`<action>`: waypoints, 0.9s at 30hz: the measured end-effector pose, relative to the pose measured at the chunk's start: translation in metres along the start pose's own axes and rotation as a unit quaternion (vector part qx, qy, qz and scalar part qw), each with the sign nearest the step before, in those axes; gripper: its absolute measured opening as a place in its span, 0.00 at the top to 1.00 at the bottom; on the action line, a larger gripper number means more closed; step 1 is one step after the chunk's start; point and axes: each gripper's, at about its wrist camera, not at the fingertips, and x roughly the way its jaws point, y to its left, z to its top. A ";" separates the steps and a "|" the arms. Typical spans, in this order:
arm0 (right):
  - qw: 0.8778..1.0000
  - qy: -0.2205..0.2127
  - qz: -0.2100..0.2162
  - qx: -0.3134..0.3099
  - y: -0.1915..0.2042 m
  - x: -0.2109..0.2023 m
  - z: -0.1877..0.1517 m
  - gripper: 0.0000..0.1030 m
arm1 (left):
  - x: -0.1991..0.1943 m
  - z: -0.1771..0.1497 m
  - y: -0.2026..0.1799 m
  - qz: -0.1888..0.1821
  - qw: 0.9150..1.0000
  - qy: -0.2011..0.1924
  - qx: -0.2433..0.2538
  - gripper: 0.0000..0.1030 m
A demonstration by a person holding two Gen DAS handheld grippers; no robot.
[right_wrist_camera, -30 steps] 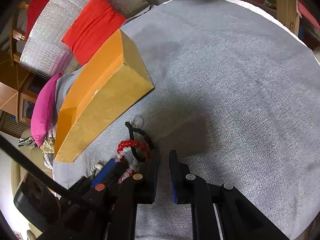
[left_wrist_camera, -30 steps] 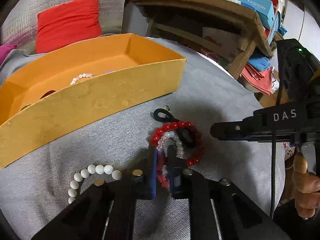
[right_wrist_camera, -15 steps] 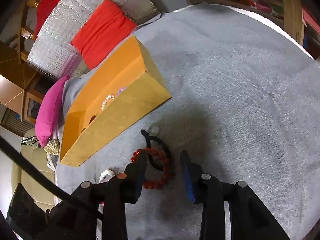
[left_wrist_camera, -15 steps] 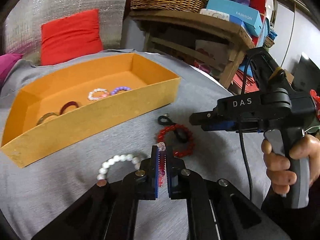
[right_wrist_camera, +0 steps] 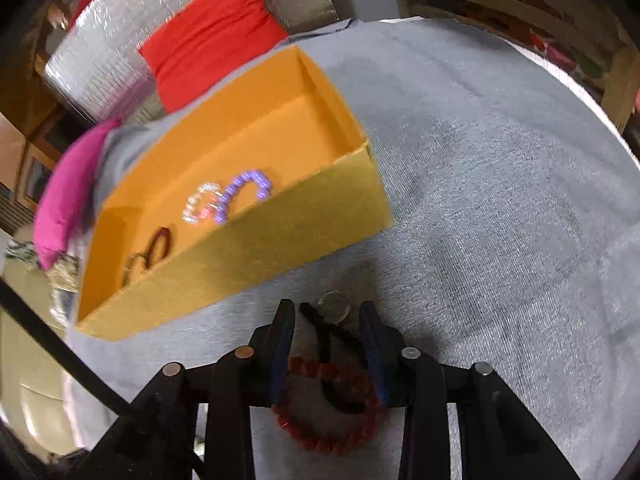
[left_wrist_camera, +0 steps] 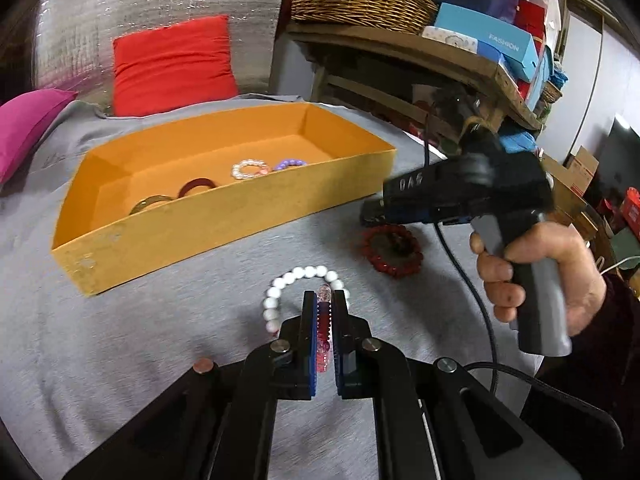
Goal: Organize jewelry
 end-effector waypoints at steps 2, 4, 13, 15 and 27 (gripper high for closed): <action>1.000 -0.001 -0.015 -0.018 0.006 0.004 -0.002 0.87 | -0.003 -0.001 0.008 0.006 1.000 -0.001 -0.007 0.93; 0.999 -0.008 -0.016 -0.030 0.007 0.002 -0.003 0.92 | -0.005 -0.002 0.016 0.012 1.000 0.000 -0.016 0.93; 0.995 -0.033 0.095 0.027 -0.007 -0.020 -0.006 0.92 | -0.008 -0.006 0.037 0.047 0.998 0.004 -0.038 0.93; 0.990 -0.043 0.129 0.037 -0.010 -0.026 -0.007 0.92 | -0.006 -0.005 0.041 0.052 0.998 0.007 -0.043 0.93; 0.987 -0.076 0.142 0.029 -0.006 -0.045 -0.010 0.91 | -0.001 -0.007 0.062 0.067 0.995 0.016 -0.070 0.93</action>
